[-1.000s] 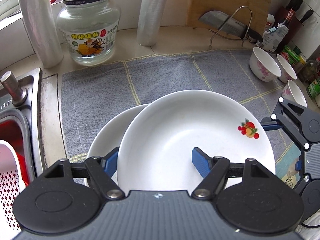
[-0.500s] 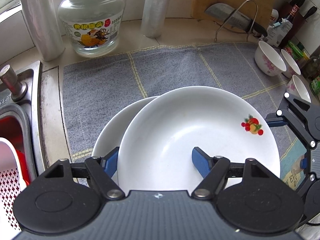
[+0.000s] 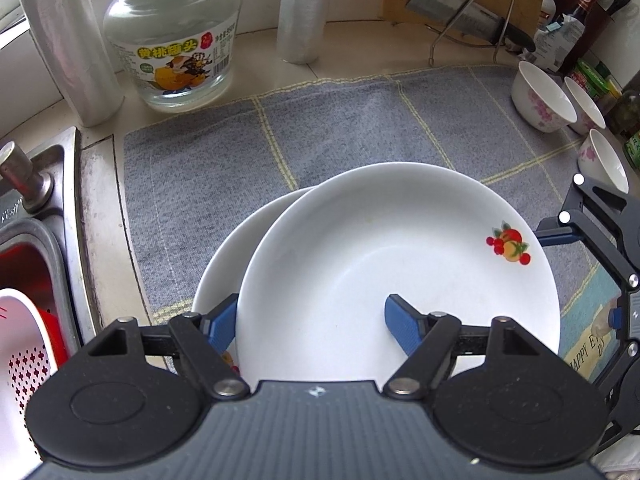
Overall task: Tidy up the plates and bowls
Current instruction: 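Lower the held plate onto the plate stack with the left tool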
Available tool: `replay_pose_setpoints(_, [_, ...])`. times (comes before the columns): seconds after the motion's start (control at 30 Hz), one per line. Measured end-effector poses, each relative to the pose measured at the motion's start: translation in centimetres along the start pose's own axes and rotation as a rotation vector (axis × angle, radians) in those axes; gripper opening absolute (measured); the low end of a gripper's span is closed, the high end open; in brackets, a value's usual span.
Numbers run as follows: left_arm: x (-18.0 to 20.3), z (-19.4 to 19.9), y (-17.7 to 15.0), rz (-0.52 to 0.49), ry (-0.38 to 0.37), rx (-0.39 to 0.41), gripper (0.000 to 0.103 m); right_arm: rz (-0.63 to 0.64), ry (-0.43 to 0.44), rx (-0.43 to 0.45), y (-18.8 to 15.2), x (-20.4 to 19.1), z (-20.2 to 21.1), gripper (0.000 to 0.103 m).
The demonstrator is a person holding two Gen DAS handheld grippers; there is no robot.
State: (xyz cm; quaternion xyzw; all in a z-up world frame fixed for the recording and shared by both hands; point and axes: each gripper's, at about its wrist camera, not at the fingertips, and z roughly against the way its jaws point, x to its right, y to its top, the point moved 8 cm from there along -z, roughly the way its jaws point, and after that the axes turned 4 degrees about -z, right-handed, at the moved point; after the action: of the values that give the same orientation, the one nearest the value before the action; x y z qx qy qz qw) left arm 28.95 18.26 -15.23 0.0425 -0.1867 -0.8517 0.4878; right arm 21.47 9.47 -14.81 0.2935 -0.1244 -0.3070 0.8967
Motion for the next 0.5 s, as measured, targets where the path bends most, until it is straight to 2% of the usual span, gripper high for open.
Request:
replay_pose_setpoints(0.37, [-0.07, 0.2, -0.14, 0.006, -0.001, -0.015, 0.076, 0.001, 0.013, 0.01, -0.1, 0.01, 0.43, 0.103])
replay_pose_setpoints(0.5, [-0.5, 0.48, -0.5, 0.046, -0.027, -0.01, 0.078, 0.006, 0.017, 0.014, -0.09, -0.08, 0.56, 0.103])
